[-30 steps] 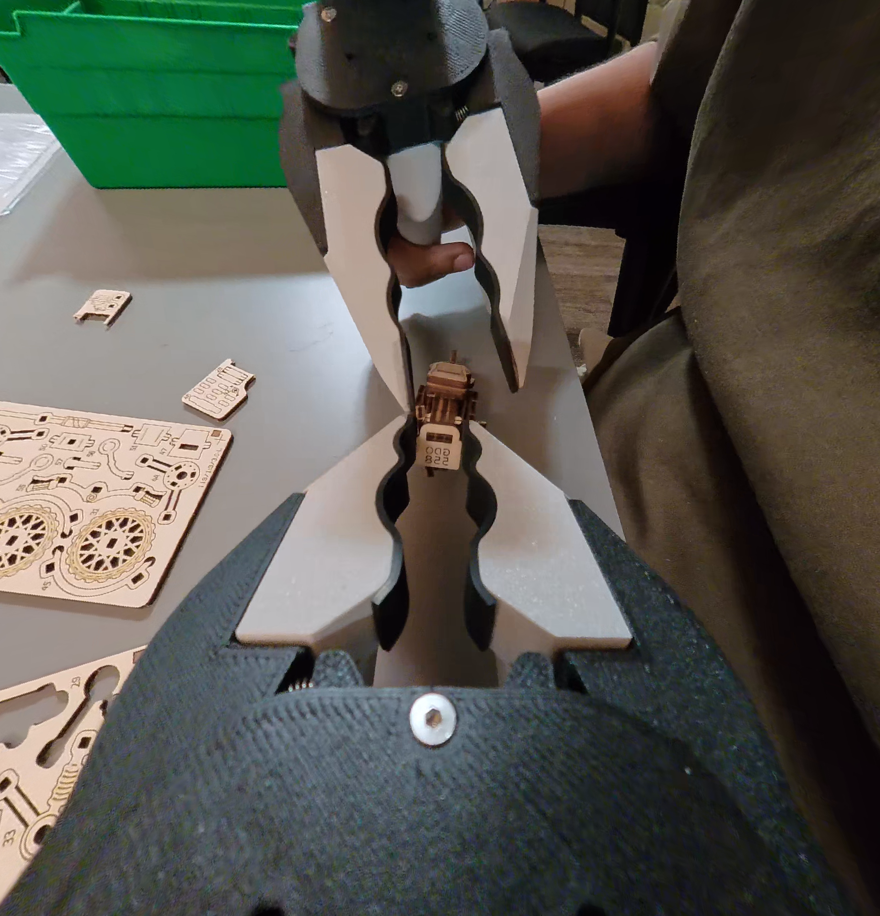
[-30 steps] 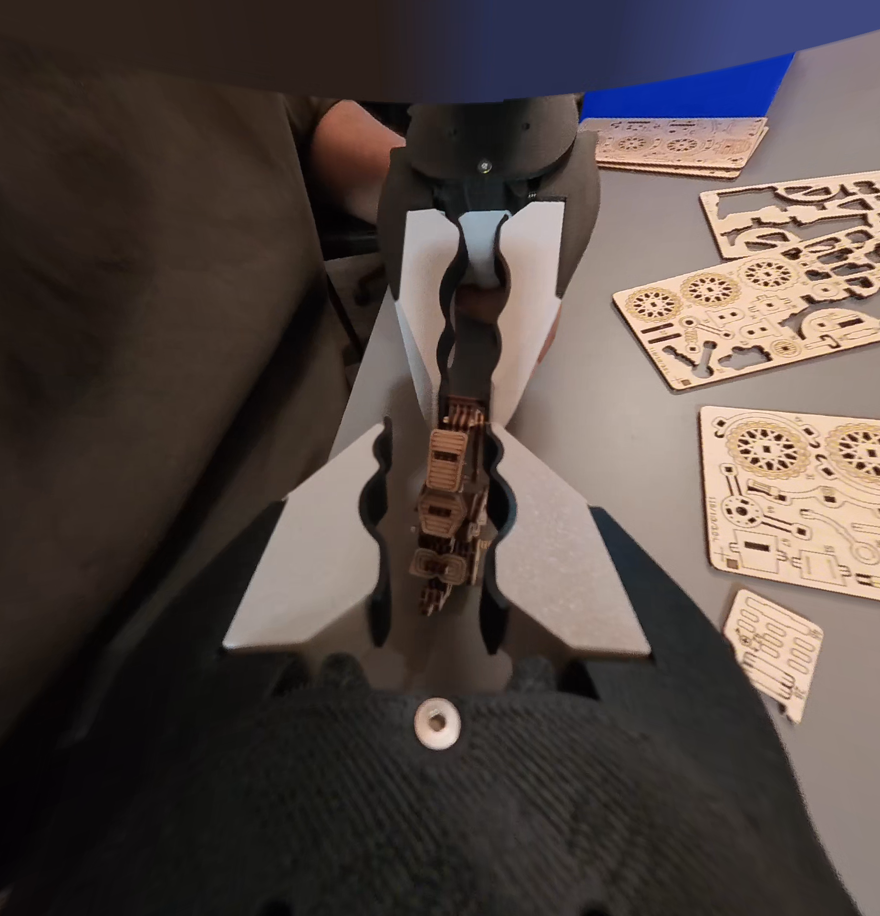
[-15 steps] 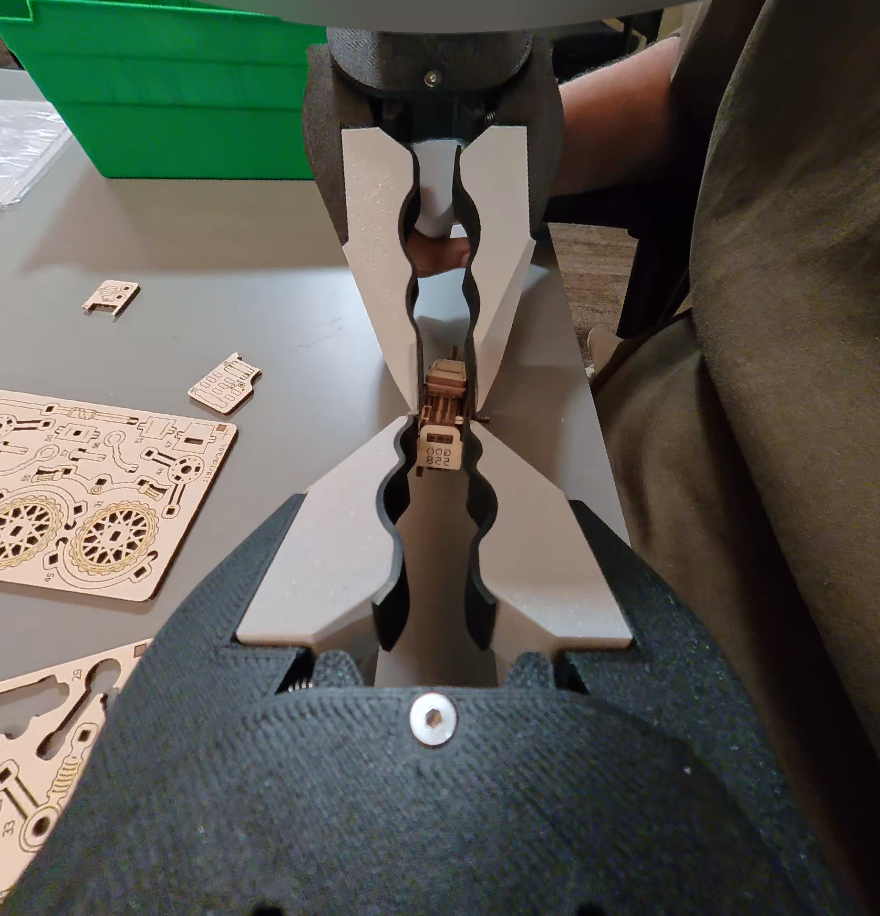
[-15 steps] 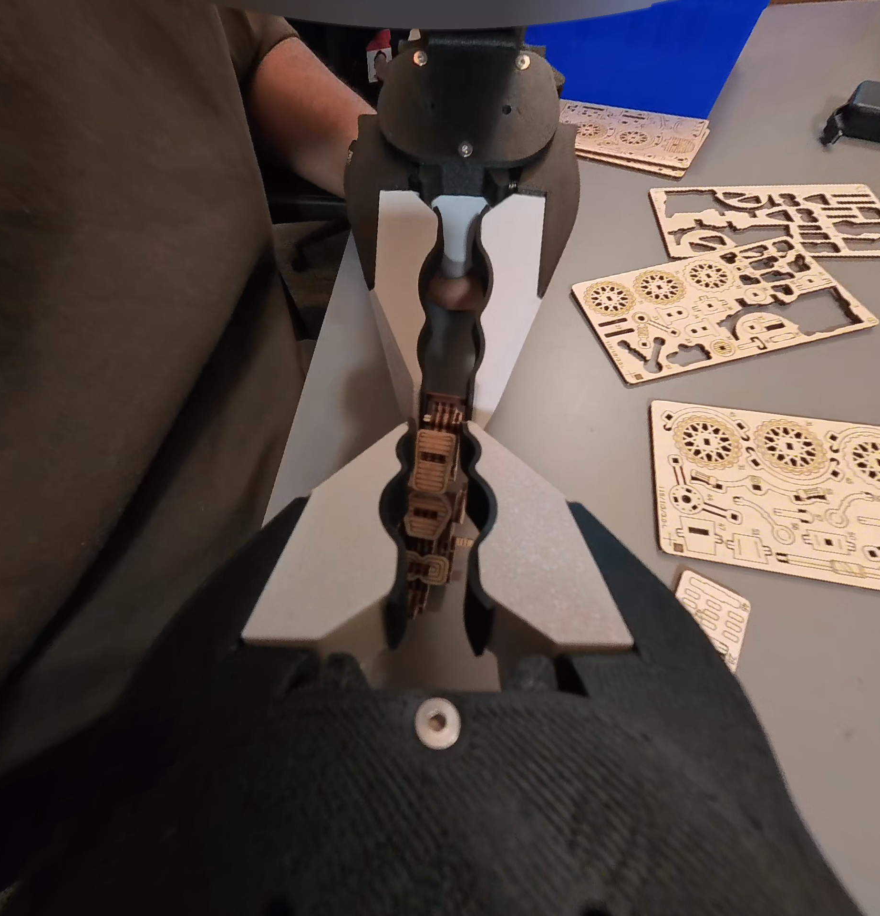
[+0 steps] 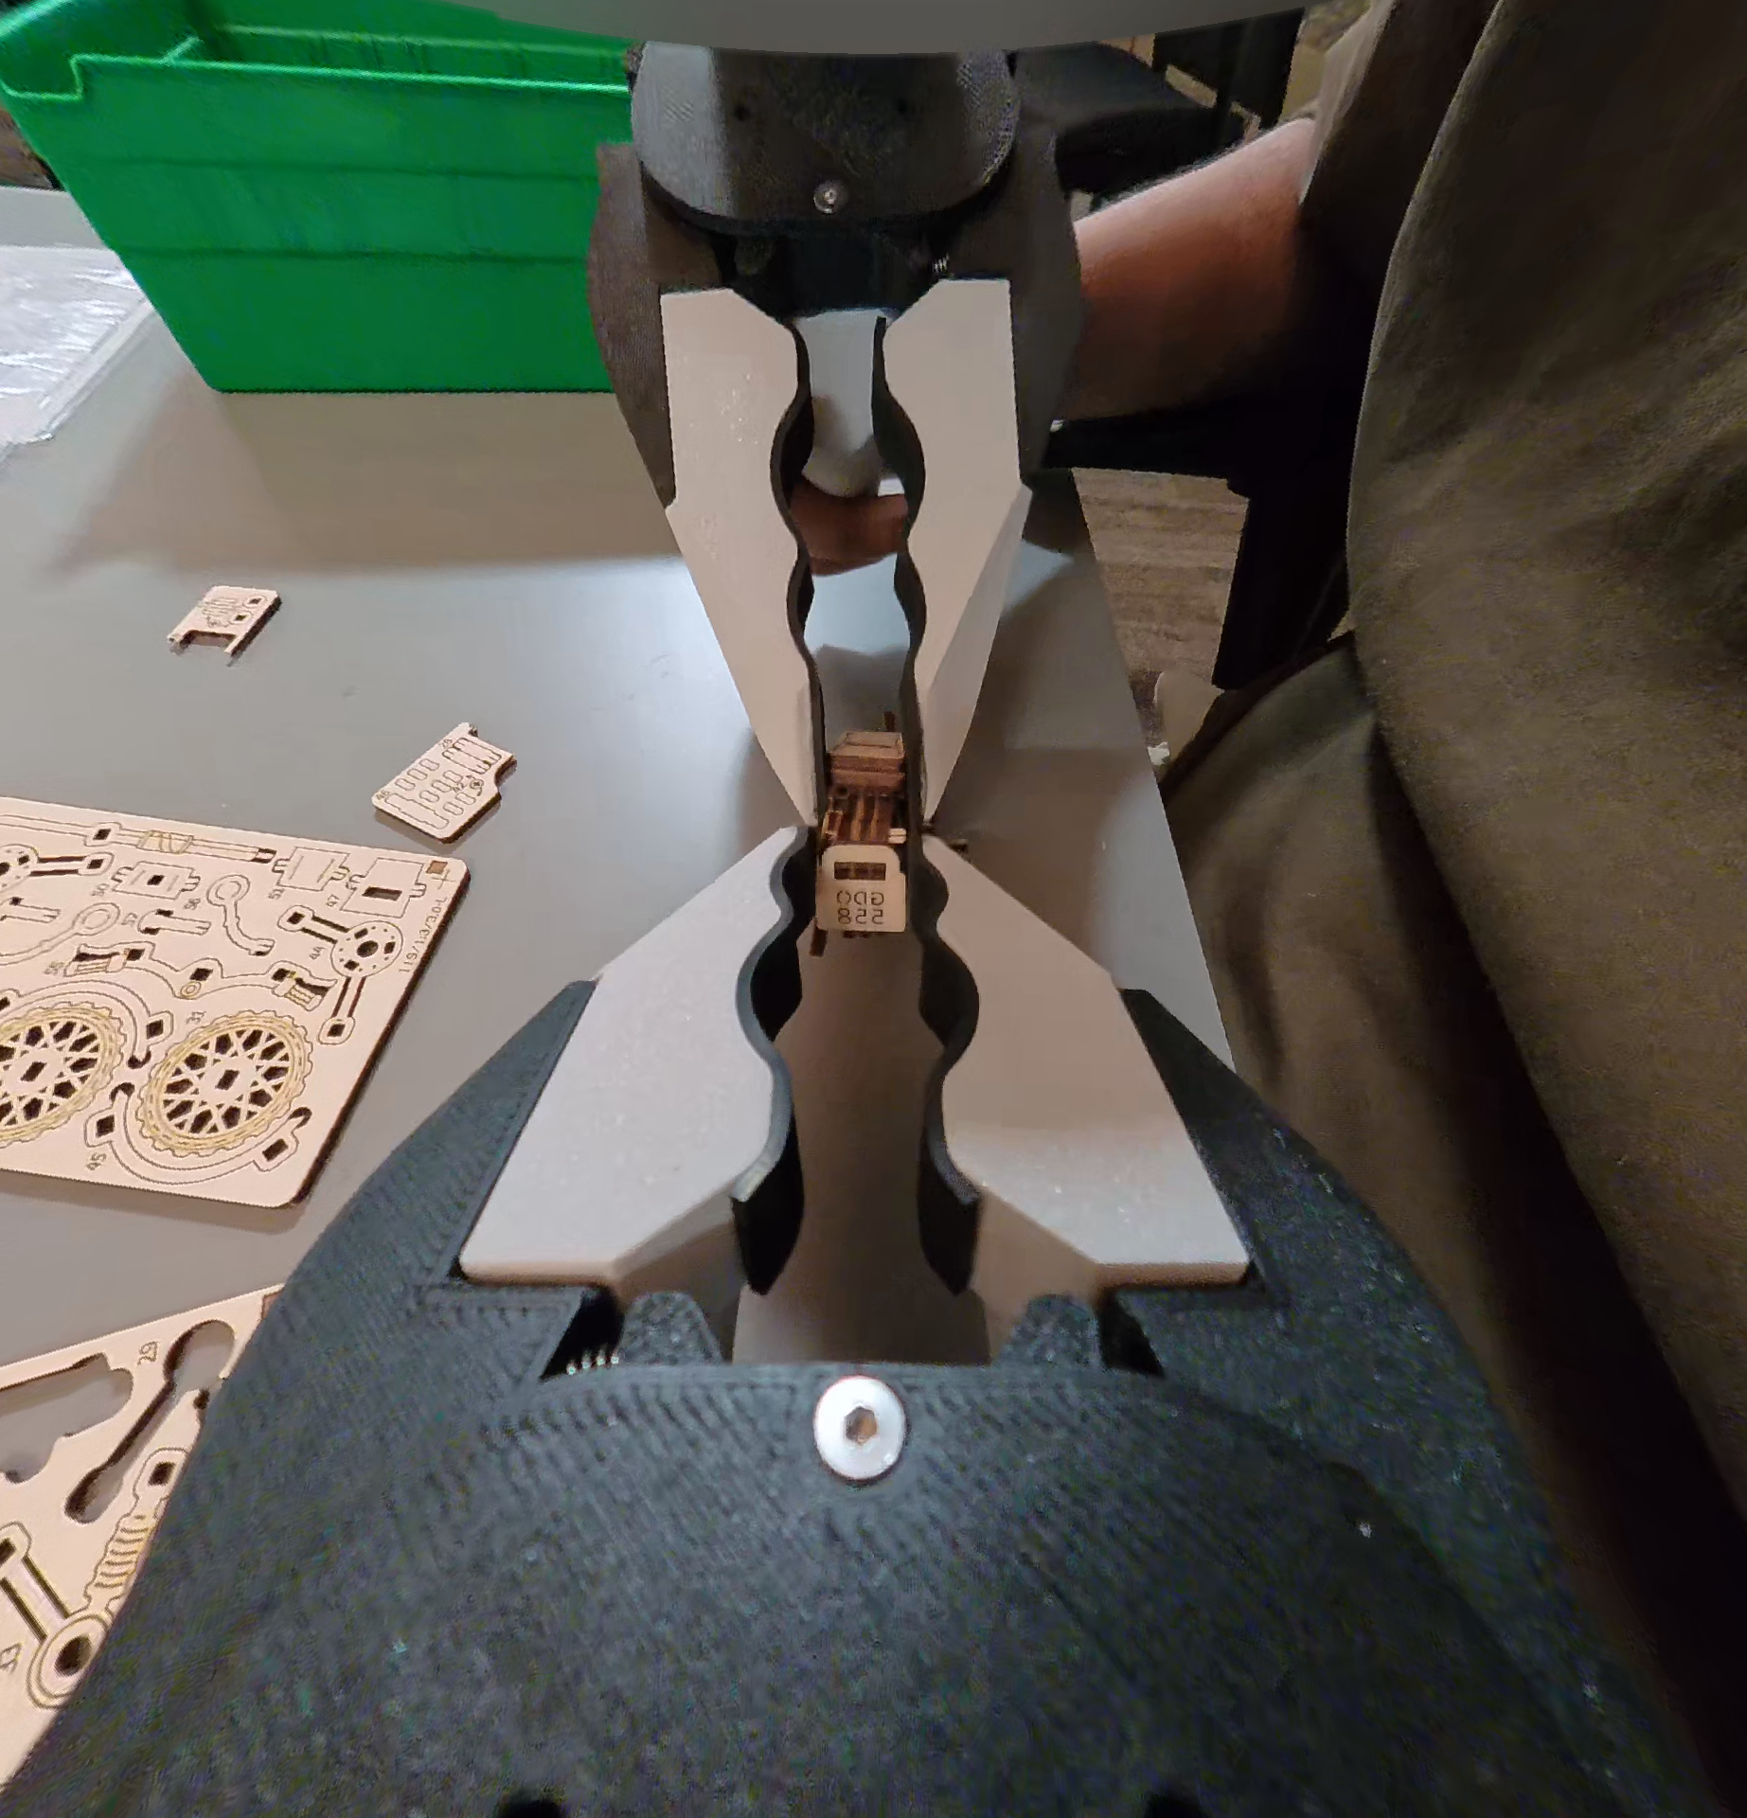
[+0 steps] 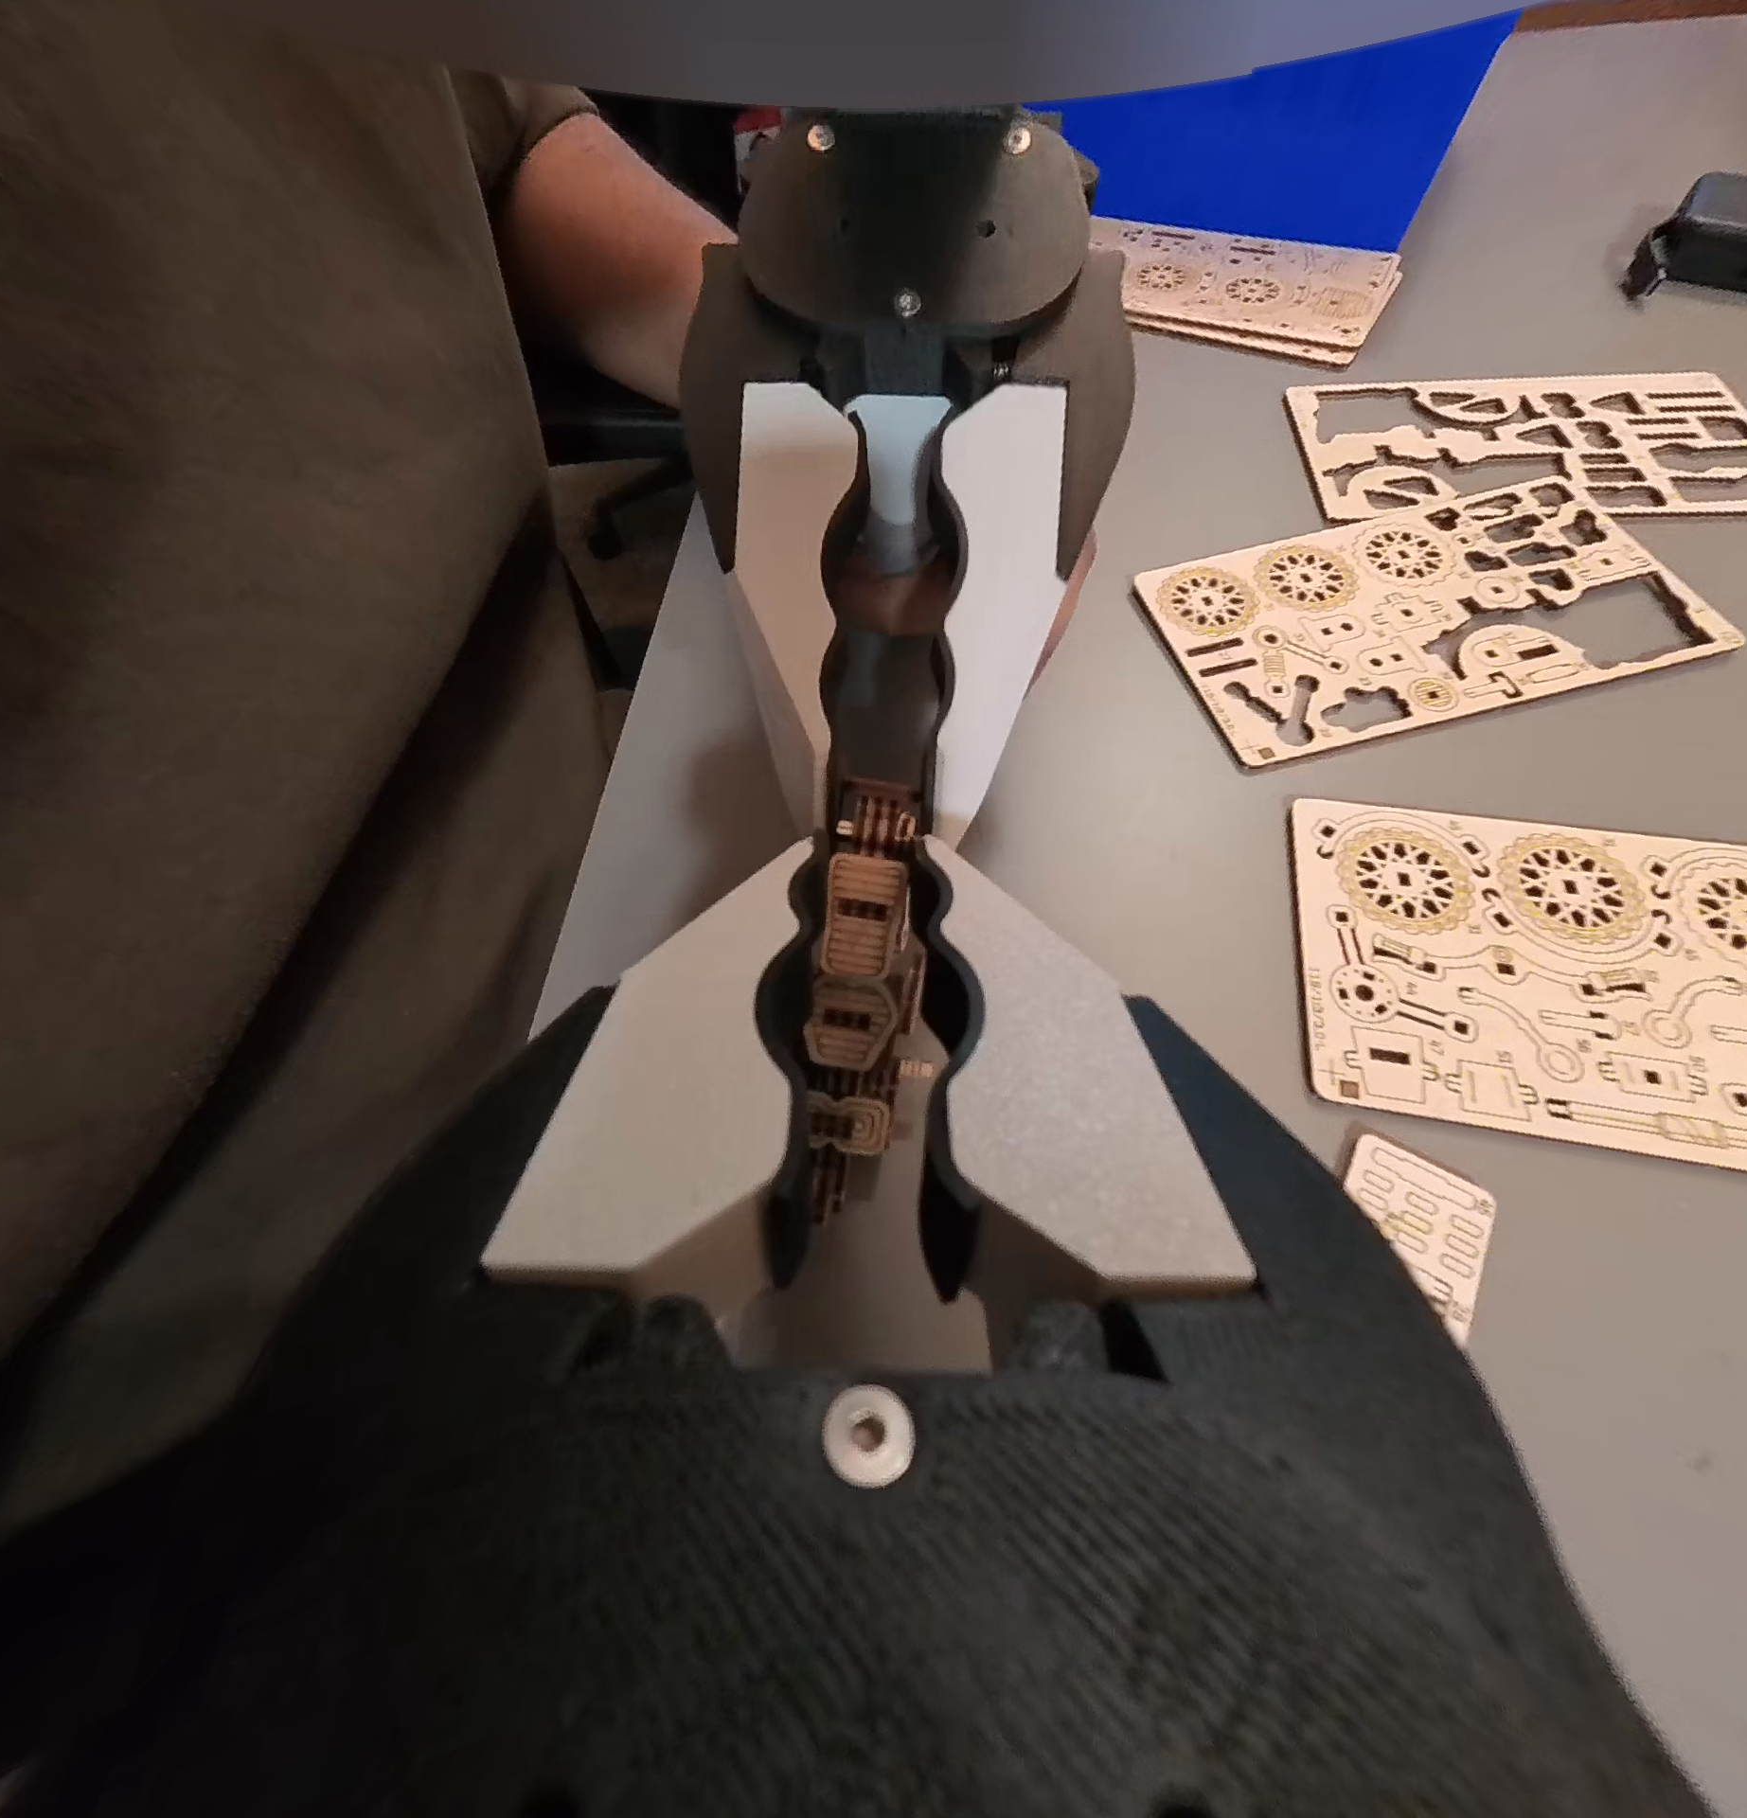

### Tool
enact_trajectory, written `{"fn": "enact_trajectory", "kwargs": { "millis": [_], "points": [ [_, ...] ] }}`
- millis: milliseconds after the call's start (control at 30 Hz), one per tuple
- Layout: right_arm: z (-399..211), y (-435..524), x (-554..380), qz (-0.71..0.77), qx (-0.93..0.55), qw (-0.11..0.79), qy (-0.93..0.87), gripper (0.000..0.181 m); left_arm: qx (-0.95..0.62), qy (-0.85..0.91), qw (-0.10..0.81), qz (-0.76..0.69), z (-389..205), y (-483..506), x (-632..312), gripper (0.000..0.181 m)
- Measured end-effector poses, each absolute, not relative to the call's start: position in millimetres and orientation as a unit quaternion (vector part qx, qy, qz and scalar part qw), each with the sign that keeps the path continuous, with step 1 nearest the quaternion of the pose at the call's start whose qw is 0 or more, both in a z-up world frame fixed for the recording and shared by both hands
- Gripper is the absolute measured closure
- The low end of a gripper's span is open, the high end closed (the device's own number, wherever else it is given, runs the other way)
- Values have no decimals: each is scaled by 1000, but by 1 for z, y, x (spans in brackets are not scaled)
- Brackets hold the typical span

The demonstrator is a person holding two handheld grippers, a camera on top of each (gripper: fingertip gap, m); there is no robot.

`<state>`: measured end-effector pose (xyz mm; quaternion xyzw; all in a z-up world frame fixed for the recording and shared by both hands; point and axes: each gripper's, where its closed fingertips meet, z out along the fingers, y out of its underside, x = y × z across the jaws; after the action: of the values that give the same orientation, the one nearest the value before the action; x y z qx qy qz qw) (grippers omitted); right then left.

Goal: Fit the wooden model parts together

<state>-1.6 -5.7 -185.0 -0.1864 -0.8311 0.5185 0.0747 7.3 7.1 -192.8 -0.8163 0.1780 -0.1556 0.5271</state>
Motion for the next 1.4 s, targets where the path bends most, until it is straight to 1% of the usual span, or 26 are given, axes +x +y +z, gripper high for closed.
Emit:
{"fn": "enact_trajectory", "kwargs": {
  "millis": [367, 600, 700, 800, 1033, 1100, 1133, 1167, 1200, 1400],
  "points": [
    [-185, -5, -1, 527, -187, 70, -826, 167, -814, 178, 531, -152, -192, 7, 6, 166],
    [-178, 0, -3, 538, -192, 75, -817, 154, -814, 189, 528, -152, -193, 5, 7, 166],
    [-176, 4, -2, 556, -206, 43, -804, 149, -813, 198, 527, -149, -193, 4, 9, 165],
    [-179, 2, 3, 563, -209, 6, -800, 147, -811, 203, 529, -145, -193, 4, 10, 166],
    [-194, -10, 7, 524, -189, 27, -830, 147, -808, 196, 538, -134, -191, 5, 7, 166],
    [-196, -11, 4, 514, -187, 47, -835, 150, -806, 192, 543, -137, -189, 5, 5, 166],
    [-197, -11, 2, 510, -186, 57, -838, 154, -805, 189, 545, -140, -188, 6, 5, 166],
    [-197, -11, 0, 505, -188, 67, -840, 164, -804, 186, 546, -144, -187, 6, 5, 166],
    [-198, -10, -1, 501, -190, 73, -841, 166, -804, 185, 546, -148, -187, 5, 5, 166],
    [-197, -9, -3, 500, -196, 77, -840, 167, -804, 180, 547, -149, -186, 6, 4, 166]
  ]
}}
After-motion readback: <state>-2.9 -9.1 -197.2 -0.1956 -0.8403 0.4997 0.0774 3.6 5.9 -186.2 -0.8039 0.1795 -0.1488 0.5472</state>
